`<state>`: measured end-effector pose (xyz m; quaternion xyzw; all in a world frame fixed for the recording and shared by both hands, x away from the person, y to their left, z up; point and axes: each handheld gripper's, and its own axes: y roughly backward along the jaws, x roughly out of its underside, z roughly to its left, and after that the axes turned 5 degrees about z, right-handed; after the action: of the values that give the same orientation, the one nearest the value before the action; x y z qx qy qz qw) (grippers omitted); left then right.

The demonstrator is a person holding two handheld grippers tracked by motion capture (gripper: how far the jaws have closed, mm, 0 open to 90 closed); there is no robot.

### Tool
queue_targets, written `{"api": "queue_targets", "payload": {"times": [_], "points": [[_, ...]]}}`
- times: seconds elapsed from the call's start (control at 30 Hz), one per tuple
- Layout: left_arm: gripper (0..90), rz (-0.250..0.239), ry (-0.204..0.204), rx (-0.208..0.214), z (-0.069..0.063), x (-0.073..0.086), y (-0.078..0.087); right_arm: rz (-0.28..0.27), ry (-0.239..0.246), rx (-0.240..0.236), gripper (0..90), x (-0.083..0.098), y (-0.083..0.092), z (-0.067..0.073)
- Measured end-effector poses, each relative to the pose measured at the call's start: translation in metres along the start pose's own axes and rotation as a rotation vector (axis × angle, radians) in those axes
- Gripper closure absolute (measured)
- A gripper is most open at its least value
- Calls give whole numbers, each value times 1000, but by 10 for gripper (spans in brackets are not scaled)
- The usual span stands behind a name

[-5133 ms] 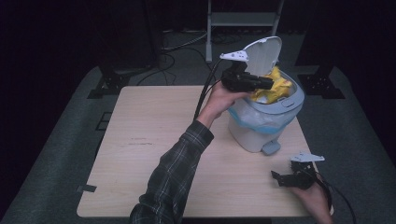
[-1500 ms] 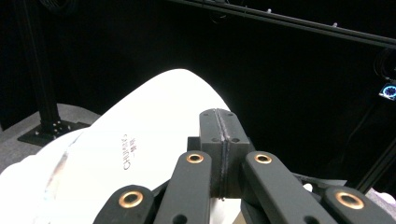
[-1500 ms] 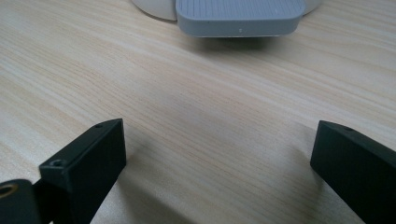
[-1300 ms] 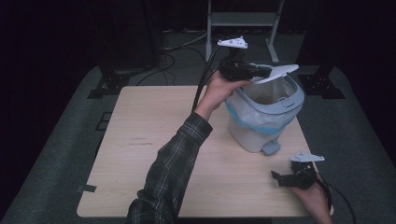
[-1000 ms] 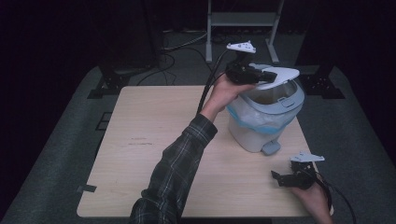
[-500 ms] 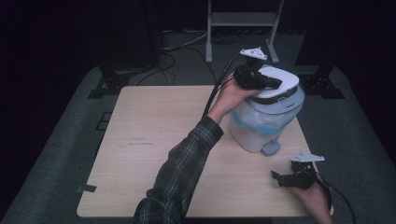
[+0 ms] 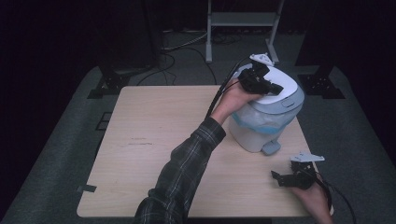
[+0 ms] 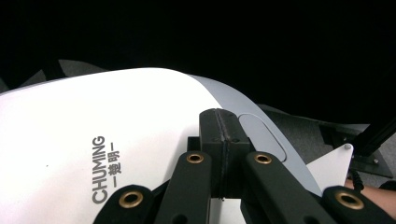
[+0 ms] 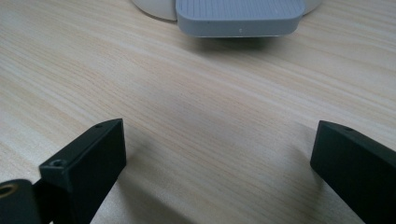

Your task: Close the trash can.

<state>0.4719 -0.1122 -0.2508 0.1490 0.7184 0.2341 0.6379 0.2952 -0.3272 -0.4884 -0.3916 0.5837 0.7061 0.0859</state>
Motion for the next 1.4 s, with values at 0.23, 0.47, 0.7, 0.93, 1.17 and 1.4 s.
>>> {"api": "queue_targets", "payload": {"times": [0.23, 0.47, 0.7, 0.93, 1.17, 1.4], "points": [[900, 6, 10, -2, 1, 0, -1, 0, 0, 1, 23, 0, 0, 0], [900, 12, 8, -19, -1, -1, -2, 1, 0, 0, 23, 0, 0, 0], [900, 43, -9, -14, -6, -3, -7, -1, 3, -3, 26, 0, 0, 0], [885, 22, 2, 11, -5, -1, -4, -1, 3, -3, 26, 0, 0, 0], [751, -34, 9, 1, -5, 2, 18, -1, 4, -3, 26, 0, 0, 0], [468, -33, 3, -51, -8, 8, 43, -1, 4, -2, 26, 0, 0, 0]]}}
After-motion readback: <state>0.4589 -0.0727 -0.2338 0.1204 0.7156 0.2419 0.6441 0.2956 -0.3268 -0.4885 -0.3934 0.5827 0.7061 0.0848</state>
